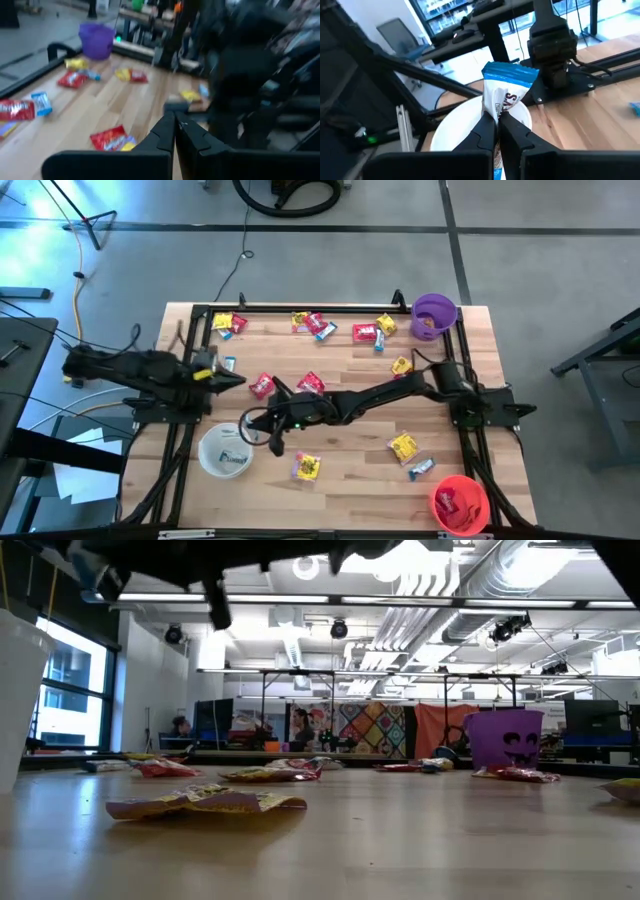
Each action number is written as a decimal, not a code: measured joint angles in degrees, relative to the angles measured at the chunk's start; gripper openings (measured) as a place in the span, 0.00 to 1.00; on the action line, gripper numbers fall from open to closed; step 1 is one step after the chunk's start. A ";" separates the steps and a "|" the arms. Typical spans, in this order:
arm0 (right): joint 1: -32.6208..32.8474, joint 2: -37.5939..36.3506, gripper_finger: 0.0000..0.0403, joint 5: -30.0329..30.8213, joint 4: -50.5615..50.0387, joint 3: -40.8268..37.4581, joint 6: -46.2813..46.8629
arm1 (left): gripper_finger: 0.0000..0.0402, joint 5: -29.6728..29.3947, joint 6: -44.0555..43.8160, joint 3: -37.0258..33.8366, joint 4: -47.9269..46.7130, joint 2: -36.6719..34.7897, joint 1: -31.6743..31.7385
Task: Sort candy
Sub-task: Put the white chocolate bar into the white bin
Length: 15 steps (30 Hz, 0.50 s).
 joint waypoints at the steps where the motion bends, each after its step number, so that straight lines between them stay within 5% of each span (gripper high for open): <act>1: -0.21 1.23 0.00 -0.98 0.51 1.23 0.82 | 0.00 -0.14 0.24 0.00 -0.16 -1.31 -0.15; 15: -1.32 18.93 0.02 -10.08 -17.57 30.48 5.76 | 0.00 -0.29 0.39 0.00 -2.99 -9.55 -0.21</act>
